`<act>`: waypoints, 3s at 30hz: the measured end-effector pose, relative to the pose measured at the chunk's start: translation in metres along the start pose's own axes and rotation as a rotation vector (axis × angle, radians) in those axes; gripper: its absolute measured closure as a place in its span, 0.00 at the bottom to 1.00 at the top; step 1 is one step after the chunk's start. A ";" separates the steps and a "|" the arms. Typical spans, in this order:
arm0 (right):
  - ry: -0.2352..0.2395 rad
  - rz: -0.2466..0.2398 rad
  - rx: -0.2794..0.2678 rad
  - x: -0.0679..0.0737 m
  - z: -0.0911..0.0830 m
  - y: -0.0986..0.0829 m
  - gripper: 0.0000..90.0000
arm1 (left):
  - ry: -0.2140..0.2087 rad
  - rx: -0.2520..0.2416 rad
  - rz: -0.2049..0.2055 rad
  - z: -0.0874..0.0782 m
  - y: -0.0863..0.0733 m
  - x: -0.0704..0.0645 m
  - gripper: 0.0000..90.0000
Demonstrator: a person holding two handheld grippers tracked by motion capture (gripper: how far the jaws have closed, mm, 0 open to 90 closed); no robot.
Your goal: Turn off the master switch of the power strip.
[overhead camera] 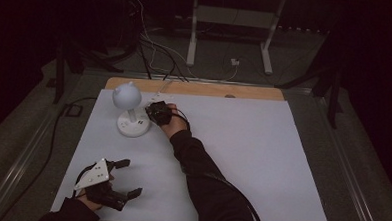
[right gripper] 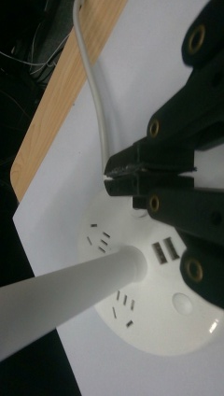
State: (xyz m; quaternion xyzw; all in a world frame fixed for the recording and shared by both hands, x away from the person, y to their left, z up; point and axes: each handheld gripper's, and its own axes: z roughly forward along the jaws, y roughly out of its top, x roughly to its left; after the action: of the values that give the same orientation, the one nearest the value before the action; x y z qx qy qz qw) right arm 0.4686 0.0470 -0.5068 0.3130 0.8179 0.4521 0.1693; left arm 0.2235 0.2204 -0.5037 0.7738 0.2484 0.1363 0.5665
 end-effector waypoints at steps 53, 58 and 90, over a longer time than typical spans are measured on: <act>0.237 -0.087 0.039 -0.033 -0.141 -0.012 0.00 | 0.000 0.000 0.001 0.000 0.000 0.000 0.00; 0.199 -0.074 0.038 -0.048 -0.168 -0.023 0.00 | 0.000 0.001 0.002 0.000 0.000 -0.001 0.00; 0.063 0.042 0.040 -0.073 -0.273 -0.124 0.00 | -0.003 0.004 0.013 0.000 0.001 -0.002 0.00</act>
State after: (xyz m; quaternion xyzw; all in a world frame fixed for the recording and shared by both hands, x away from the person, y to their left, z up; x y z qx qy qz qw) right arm 0.3258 -0.2231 -0.4662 0.3191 0.8250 0.4486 0.1276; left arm 0.2222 0.2194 -0.5031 0.7767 0.2431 0.1384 0.5644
